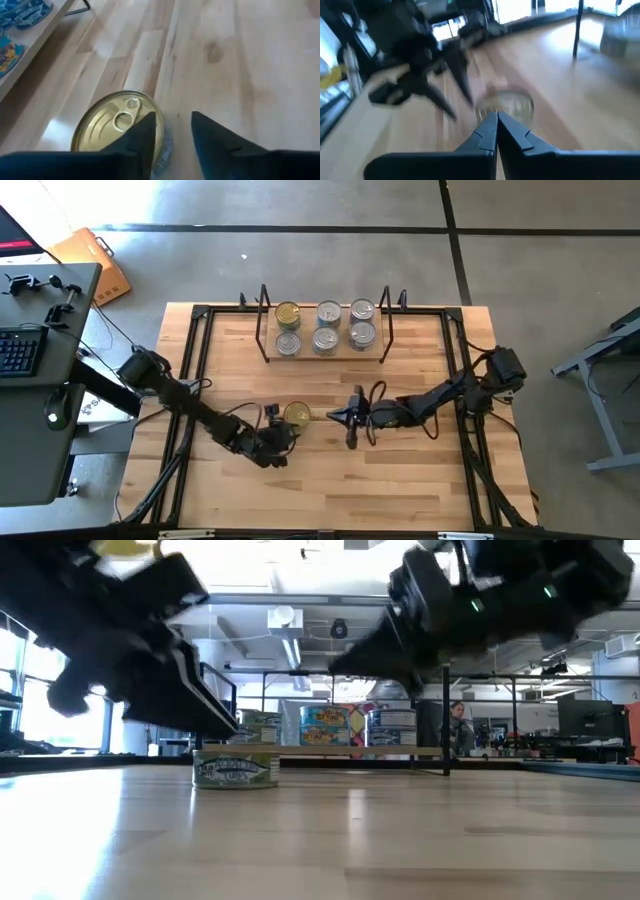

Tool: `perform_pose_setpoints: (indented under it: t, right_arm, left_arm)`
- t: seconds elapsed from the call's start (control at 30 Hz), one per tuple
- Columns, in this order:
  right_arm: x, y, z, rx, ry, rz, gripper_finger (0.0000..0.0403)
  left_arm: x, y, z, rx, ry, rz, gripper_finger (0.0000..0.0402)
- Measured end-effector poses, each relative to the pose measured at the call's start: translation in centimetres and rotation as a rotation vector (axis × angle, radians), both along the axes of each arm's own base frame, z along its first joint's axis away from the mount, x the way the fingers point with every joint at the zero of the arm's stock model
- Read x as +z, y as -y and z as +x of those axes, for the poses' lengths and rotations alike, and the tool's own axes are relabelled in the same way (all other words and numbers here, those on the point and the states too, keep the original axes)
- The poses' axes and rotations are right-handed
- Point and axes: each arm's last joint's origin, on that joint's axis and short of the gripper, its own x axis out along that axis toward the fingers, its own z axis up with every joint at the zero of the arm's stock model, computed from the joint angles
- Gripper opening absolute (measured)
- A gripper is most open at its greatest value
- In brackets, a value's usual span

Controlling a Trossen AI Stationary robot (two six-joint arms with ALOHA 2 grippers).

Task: Stack canned seafood by type on shelf
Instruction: Stack the green tuna can on top of the green tuna can on the shelf

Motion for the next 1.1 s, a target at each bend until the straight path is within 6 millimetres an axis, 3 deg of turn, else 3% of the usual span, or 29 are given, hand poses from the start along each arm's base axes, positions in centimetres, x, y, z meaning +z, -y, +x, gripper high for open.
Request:
perform_pose_setpoints:
  t: [0.17, 0.3, 0.4, 0.67, 0.87, 1.1]
  right_arm:
    - [-1.9, -0.4, -1.0, -0.028, -0.038, 0.045, 0.0000]
    - [-2.8, -0.4, -1.0, -0.060, -0.064, 0.026, 0.0000]
    - [-2.7, -0.4, -0.9, -0.063, -0.043, 0.031, 0.0000]
    - [-2.7, -0.7, -1.0, -0.051, -0.046, 0.013, 0.0000]
    - [-2.7, -0.7, -1.0, -0.051, -0.047, 0.013, 0.0000]
    - [-2.7, -0.7, -0.9, -0.050, -0.047, 0.013, 0.0000]
  left_arm:
    - [-1.4, -1.5, 1.0, -0.069, -0.107, 0.036, 0.0168]
    - [-2.1, -2.0, 1.5, -0.127, -0.159, 0.093, 0.0170]
    - [-2.6, -2.1, 1.6, -0.147, -0.184, 0.115, 0.0144]
    - [-2.7, -2.0, 1.5, -0.137, -0.181, 0.093, 0.0011]
    - [-1.5, -0.2, 2.1, -0.160, -0.204, 0.193, 0.0004]
    - [1.3, 1.8, 3.0, -0.171, -0.342, 0.286, 0.0001]
